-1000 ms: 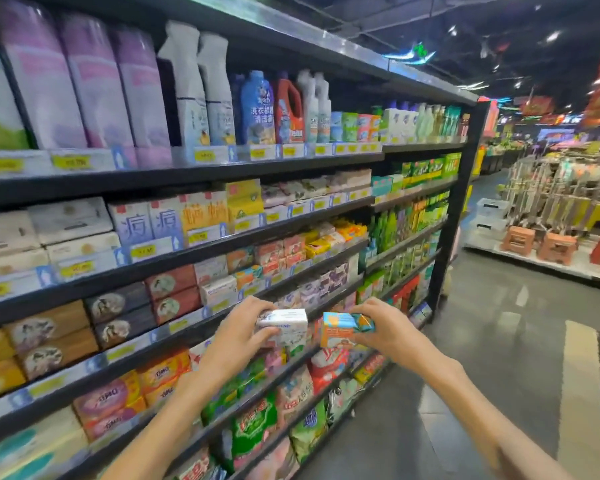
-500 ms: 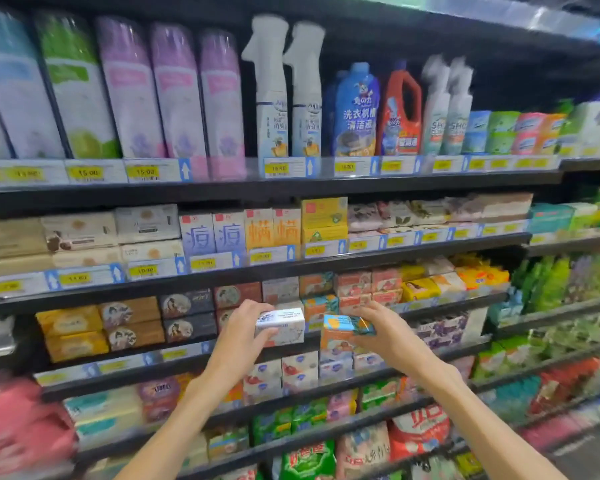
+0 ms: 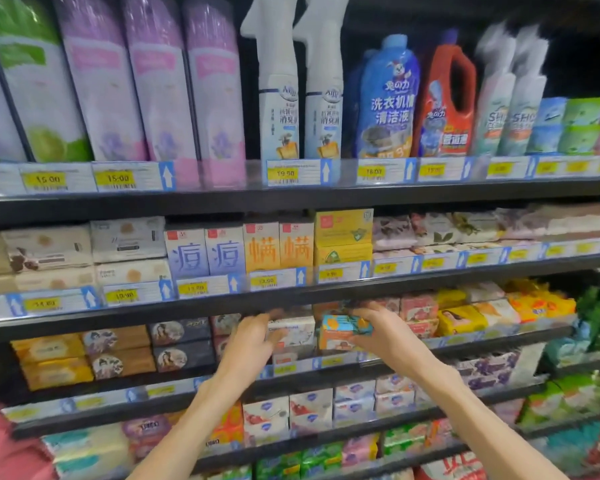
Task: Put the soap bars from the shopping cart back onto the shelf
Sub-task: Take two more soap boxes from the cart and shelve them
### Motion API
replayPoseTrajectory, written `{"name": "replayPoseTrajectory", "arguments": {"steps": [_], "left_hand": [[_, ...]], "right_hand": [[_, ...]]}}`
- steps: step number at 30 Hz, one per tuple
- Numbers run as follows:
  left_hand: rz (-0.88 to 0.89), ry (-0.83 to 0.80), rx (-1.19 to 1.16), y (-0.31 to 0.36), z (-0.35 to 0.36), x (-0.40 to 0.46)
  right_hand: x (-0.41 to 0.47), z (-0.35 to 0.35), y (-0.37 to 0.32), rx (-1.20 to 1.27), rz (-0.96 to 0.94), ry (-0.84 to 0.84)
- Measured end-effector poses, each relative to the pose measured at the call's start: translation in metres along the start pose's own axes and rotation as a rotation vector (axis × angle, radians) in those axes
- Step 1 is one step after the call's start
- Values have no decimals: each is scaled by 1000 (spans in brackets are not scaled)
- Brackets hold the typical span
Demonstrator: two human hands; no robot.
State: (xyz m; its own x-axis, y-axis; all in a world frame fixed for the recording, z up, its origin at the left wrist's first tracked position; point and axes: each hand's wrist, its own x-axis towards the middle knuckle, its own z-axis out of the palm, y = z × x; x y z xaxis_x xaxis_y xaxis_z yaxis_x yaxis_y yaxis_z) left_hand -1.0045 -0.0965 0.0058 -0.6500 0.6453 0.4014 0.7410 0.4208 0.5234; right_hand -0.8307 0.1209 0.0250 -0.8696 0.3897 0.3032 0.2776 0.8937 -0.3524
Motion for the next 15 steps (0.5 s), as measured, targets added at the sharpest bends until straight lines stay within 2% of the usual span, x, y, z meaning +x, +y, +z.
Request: {"name": "replayPoseTrajectory", "arguments": {"steps": [5,15], "left_hand": [[-52,-14,45,-3,13,9],[46,113,353,11,21,8]], "right_hand": [[16,-1,11,23,-25,-19],[34,8,17,-61,-55,-35]]}}
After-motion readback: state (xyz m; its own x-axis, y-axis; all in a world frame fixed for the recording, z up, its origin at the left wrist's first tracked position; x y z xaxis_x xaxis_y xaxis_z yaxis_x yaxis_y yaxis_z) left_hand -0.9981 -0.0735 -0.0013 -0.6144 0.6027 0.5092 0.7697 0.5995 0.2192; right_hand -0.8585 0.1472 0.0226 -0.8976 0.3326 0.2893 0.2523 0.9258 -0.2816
